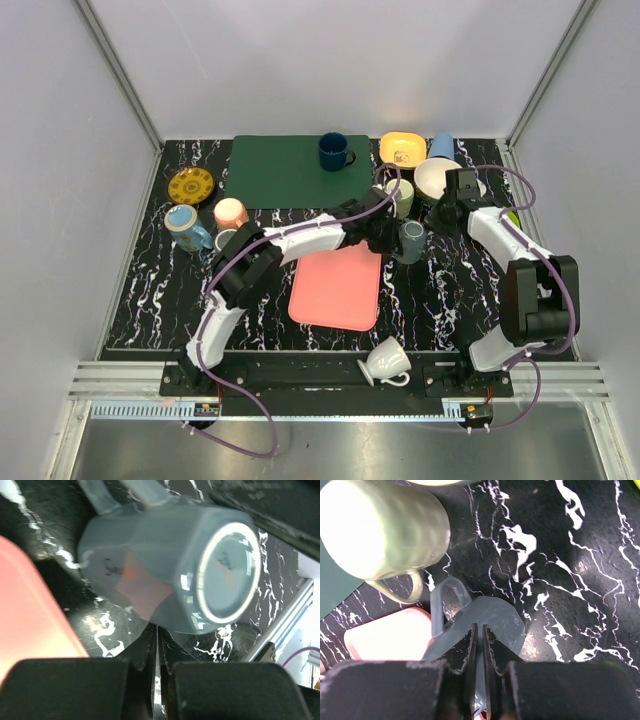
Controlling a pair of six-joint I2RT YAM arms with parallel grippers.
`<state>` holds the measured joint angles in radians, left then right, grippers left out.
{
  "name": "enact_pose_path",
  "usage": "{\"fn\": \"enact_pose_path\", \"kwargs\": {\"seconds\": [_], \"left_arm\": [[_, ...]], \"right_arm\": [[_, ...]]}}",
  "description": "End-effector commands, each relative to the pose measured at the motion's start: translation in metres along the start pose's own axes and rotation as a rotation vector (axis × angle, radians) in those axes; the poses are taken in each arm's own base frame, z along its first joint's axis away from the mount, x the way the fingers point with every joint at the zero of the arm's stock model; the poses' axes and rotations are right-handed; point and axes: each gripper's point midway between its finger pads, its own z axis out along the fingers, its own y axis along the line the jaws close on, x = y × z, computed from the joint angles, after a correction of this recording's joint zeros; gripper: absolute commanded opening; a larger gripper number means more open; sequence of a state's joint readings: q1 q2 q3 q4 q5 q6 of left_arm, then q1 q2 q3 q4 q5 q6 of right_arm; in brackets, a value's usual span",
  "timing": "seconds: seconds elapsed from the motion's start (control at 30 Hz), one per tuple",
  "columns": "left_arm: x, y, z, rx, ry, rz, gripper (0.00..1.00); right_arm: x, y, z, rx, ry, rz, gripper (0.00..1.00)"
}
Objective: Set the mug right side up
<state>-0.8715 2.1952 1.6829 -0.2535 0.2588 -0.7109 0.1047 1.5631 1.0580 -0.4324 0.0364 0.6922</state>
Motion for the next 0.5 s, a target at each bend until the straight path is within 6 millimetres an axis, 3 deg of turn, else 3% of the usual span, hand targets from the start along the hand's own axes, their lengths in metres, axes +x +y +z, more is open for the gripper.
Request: {"fn": "enact_pose_path", "kwargs": {"seconds": [0.0, 0.13, 0.17, 0.23, 0.27, 0.3, 0.43, 0.47], "left_arm": [[-0.013, -0.054, -0.004, 0.153, -0.045, 0.065, 0.05], [-0.017, -0.051, -0.017, 0.124, -0.076, 0.068, 0.06], [-0.012, -0.04, -0.02, 0.093, -0.079, 0.063, 0.07], [-0.034, -0.038, -0.048, 0.079, -0.177, 0.053, 0.13], [-0.028, -0.023, -0.052, 0.049, -0.175, 0.033, 0.16], [-0.046, -0.019, -0.072, 0.045, -0.236, 0.002, 0.18], [-0.072, 0.003, -0.094, 0.023, -0.314, -0.052, 0.23], [-0.083, -0.002, -0.098, 0.027, -0.33, -0.048, 0.23]], "right_arm": [[-0.013, 0.026, -0.004, -0.06, -0.005, -0.05, 0.17], [-0.03, 0.019, -0.015, 0.011, -0.056, -0.064, 0.29], [-0.042, 0.022, -0.028, 0.007, -0.109, -0.064, 0.32], [-0.05, 0.024, -0.043, -0.005, -0.154, -0.061, 0.49], [-0.056, 0.028, -0.057, -0.029, -0.185, -0.057, 0.54], [-0.056, 0.028, -0.063, -0.036, -0.188, -0.058, 0.62], [-0.049, 0.025, -0.081, -0.069, -0.199, -0.036, 0.6], [-0.039, 0.021, -0.081, -0.083, -0.181, -0.023, 0.58]]}}
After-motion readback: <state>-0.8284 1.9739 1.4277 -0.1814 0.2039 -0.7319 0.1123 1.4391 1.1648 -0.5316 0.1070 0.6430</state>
